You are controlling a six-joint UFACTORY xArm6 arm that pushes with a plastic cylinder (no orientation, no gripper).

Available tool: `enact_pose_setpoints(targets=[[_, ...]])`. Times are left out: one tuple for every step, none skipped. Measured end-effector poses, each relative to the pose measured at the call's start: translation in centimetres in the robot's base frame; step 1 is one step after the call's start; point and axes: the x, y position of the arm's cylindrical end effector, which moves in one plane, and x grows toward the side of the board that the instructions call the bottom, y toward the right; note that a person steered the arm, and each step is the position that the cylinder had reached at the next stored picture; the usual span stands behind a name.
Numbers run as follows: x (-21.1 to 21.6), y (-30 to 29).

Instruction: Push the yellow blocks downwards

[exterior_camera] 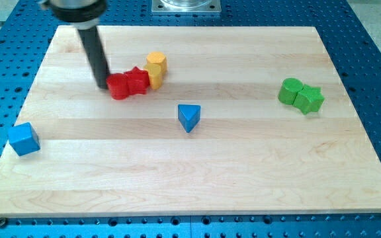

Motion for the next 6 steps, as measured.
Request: enact_pose_setpoints(targets=[[-3.5, -0.2], [-7.2, 1.8], [-10.2, 6.3], [-5.5, 7.9], [-3.4, 10.0], [-6.7, 16.8]])
